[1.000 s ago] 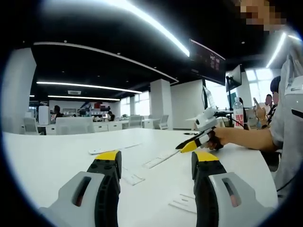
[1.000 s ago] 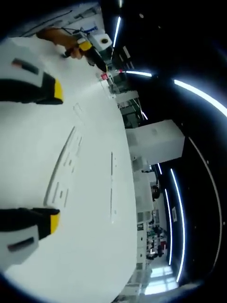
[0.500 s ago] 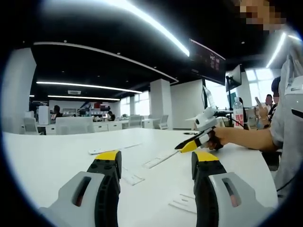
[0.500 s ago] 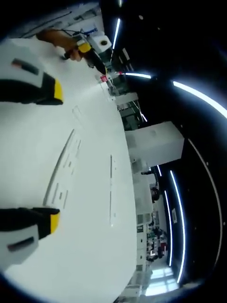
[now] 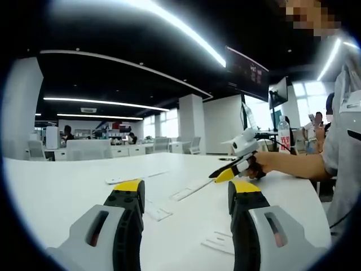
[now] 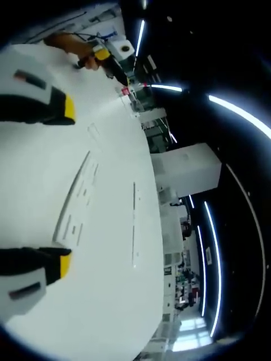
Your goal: Locate the socket holder cover, grip the socket holder cover, clip it into the socket holder slot.
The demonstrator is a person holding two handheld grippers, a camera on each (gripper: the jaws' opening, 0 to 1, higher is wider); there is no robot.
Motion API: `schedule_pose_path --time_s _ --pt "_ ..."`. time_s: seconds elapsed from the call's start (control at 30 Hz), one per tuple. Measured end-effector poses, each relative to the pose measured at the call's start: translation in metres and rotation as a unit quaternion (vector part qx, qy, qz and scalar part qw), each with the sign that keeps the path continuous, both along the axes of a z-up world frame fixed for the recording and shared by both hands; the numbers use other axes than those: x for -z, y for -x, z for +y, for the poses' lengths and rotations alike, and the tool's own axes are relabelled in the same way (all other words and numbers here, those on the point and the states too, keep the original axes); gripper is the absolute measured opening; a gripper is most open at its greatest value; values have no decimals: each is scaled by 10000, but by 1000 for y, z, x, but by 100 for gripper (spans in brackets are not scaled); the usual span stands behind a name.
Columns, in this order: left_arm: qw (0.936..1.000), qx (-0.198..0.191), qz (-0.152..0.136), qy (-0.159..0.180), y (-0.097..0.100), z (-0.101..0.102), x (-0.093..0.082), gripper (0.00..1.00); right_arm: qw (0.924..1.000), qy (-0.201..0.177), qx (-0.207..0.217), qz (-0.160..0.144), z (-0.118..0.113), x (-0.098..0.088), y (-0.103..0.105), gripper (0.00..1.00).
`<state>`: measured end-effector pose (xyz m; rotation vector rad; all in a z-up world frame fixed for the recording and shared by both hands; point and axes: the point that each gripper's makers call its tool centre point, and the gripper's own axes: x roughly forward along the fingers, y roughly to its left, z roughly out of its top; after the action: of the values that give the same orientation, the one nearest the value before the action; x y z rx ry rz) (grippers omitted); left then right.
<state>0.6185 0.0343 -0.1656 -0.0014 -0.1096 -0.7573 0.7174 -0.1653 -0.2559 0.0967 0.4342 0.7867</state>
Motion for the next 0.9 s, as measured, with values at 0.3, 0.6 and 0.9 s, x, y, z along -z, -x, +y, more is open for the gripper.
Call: schedule_pose_path --time_s 0.3,0.6,0.9 --pt "10000 2 0 5 0 -1 0 60 10000 37 -55 16 -2 1 -5 90" --pt "10000 8 9 -4 0 -1 0 60 9999 47 -164 12 4 1 -5 89" --pt "10000 8 3 3 0 -1 0 60 9997 75 -214 -2 9 1 1 89"
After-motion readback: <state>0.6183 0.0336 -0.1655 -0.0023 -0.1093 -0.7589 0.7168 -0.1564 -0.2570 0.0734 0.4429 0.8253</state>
